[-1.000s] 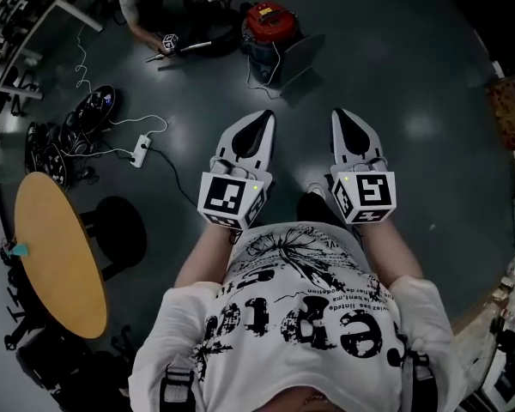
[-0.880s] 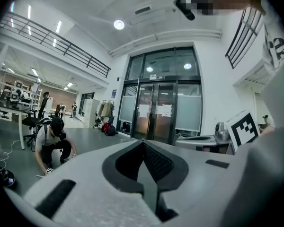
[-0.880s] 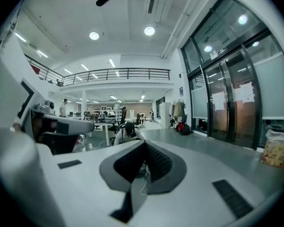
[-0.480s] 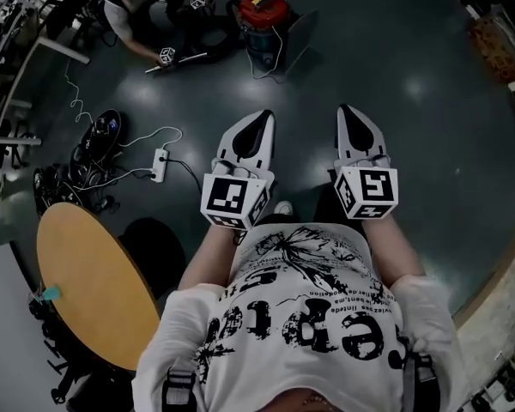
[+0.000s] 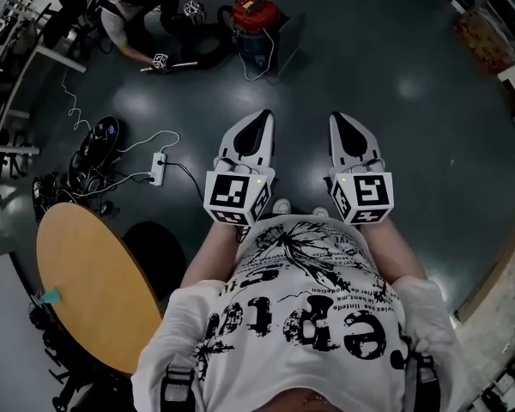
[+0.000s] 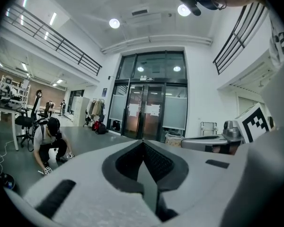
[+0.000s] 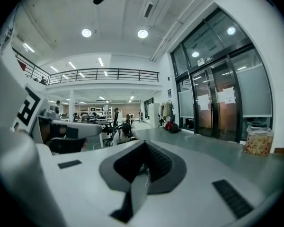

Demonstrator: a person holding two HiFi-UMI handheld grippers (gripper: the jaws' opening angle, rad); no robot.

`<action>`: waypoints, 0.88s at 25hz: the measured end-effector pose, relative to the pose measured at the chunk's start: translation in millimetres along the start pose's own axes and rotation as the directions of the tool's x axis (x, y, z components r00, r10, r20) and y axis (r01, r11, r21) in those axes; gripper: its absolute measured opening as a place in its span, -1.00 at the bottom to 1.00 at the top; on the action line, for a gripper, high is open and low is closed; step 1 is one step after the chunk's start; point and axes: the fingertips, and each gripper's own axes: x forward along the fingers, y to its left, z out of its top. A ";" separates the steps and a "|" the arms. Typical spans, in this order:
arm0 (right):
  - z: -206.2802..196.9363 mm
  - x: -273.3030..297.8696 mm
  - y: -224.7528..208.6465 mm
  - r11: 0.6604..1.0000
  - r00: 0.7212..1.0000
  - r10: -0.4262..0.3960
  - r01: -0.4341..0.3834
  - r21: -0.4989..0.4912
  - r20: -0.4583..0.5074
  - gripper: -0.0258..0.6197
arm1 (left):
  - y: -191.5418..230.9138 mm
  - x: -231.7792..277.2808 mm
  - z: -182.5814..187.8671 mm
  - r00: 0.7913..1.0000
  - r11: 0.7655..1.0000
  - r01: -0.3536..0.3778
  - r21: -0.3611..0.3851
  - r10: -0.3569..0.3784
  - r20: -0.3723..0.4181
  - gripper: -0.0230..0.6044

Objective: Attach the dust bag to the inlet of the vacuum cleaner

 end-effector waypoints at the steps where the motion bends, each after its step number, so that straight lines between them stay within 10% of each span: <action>1: 0.3 -3.2 -0.4 1.000 1.000 0.008 -0.008 -0.006 0.000 -0.92 | -3.6 -0.9 0.9 1.000 1.000 -0.006 0.001 0.006 0.003 -0.92; 22: 6.0 -25.7 -35.7 0.993 0.996 0.094 -0.094 -0.066 -0.004 -0.91 | -49.4 12.8 7.8 0.998 0.998 -0.064 0.002 0.064 0.015 -0.92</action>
